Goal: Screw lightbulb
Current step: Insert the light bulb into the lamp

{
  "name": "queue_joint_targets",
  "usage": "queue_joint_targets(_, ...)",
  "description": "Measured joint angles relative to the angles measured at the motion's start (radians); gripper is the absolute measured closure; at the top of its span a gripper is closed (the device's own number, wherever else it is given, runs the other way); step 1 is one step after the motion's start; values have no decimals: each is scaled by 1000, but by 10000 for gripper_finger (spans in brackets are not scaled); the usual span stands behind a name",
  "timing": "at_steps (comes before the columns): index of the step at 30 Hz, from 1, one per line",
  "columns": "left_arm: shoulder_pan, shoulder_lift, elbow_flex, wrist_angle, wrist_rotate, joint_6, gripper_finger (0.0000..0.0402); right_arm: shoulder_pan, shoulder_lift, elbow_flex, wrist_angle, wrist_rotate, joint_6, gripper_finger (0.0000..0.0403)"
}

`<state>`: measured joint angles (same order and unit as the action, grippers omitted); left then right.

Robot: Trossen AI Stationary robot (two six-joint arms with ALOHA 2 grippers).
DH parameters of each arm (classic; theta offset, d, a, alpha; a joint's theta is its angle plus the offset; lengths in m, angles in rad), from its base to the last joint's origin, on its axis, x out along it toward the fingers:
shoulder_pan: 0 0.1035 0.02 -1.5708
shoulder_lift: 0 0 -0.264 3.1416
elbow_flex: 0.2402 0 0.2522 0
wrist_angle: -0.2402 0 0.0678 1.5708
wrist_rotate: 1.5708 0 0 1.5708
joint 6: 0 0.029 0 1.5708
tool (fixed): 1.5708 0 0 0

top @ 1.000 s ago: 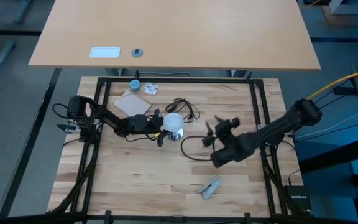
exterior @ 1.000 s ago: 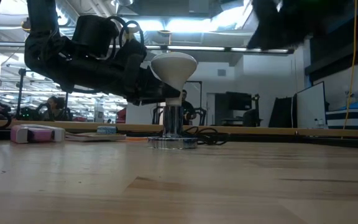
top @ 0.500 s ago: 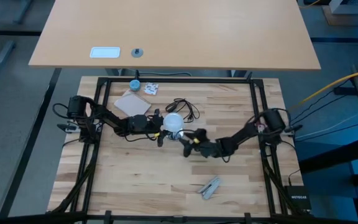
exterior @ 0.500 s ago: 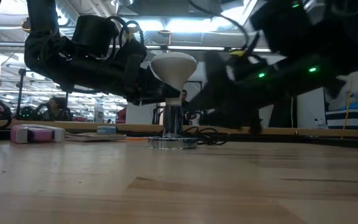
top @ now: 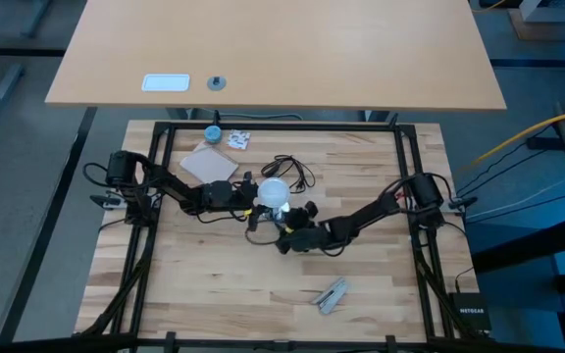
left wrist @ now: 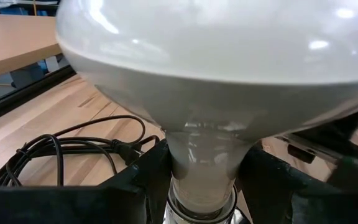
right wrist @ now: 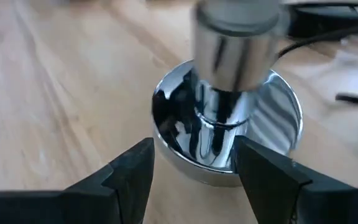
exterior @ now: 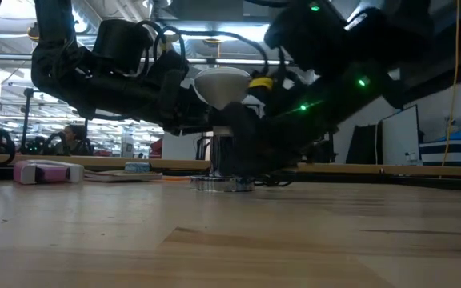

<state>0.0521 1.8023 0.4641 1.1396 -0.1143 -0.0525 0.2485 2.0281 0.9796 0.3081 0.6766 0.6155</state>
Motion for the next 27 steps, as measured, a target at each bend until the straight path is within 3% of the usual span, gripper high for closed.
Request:
queue_joint_targets(5, 0, 0, 0, -1, 0, -3, 245, 0, 0, 100, -170, 2, -156, 178)
queue_joint_targets(9, 0, 0, 0, -2, 0, -3, 245, 0, 0, 119, -200, -8, -231, 178)
queue_joint_targets(17, 0, 0, 0, -2, 0, -3, 245, 0, 5, 120, -208, -50, -239, 178)
queue_joint_targets(27, 0, 0, 0, -2, 0, -4, 245, -2, 5, 120, -306, 11, -154, 178)
